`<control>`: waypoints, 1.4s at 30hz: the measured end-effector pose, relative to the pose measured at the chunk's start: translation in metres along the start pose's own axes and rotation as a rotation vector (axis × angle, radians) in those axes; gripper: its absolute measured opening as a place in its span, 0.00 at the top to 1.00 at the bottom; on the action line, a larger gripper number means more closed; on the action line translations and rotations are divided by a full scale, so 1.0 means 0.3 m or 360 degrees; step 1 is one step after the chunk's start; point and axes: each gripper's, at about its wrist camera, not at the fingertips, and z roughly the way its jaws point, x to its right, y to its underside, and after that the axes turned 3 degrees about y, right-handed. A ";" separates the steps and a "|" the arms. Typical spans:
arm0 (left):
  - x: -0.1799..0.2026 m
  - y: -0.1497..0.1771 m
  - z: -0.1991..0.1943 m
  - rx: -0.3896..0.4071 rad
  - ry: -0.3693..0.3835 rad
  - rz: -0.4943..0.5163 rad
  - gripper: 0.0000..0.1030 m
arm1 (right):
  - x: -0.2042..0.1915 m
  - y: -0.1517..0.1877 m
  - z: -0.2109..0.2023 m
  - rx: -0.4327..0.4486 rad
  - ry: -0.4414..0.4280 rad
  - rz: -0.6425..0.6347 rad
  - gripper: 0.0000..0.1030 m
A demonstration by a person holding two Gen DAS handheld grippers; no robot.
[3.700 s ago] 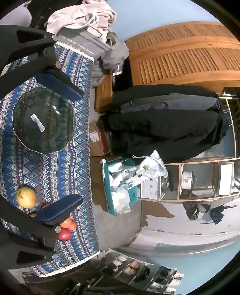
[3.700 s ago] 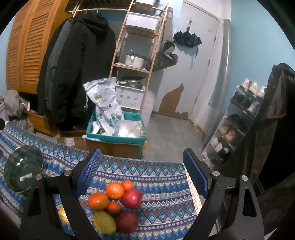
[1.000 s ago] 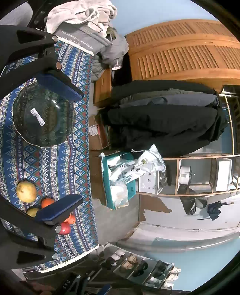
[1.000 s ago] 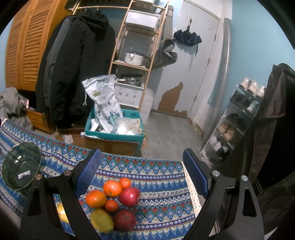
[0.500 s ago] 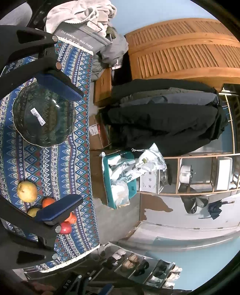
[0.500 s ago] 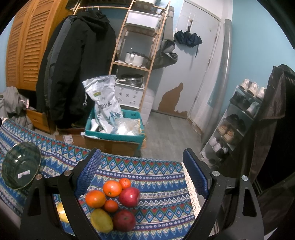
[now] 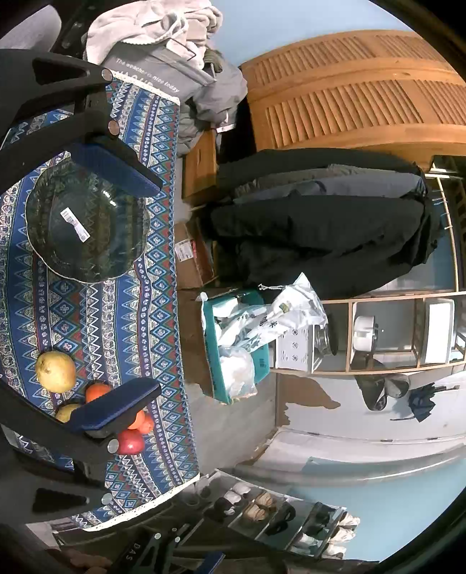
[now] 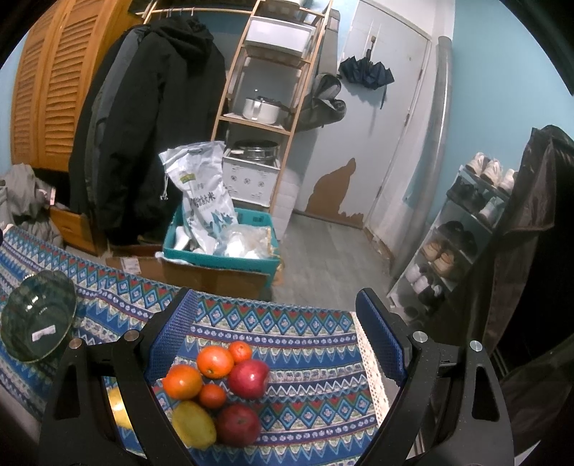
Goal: Organize fruits
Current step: 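Grasp the large yellow-green pear with the left tool while the right tool approaches the fruit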
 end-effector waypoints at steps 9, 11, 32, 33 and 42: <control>0.010 0.005 0.013 -0.0015 -0.0003 0.0013 0.01 | 0.007 0.028 0.011 -0.0019 -0.0003 -0.0009 0.14; 0.016 0.008 0.019 -0.0022 -0.0005 0.0019 0.01 | 0.012 0.032 0.021 -0.0038 -0.0012 0.0000 0.14; 0.163 0.181 0.248 -0.0359 0.0076 0.0153 0.01 | 0.024 0.237 0.195 -0.0439 -0.0028 -0.0033 0.14; 0.168 0.193 0.261 -0.0376 0.0075 0.0149 0.01 | 0.025 0.254 0.206 -0.0466 -0.0029 -0.0032 0.14; 0.241 0.321 0.371 -0.0586 0.0117 0.0224 0.01 | 0.049 0.369 0.279 -0.0686 -0.0074 0.0060 0.14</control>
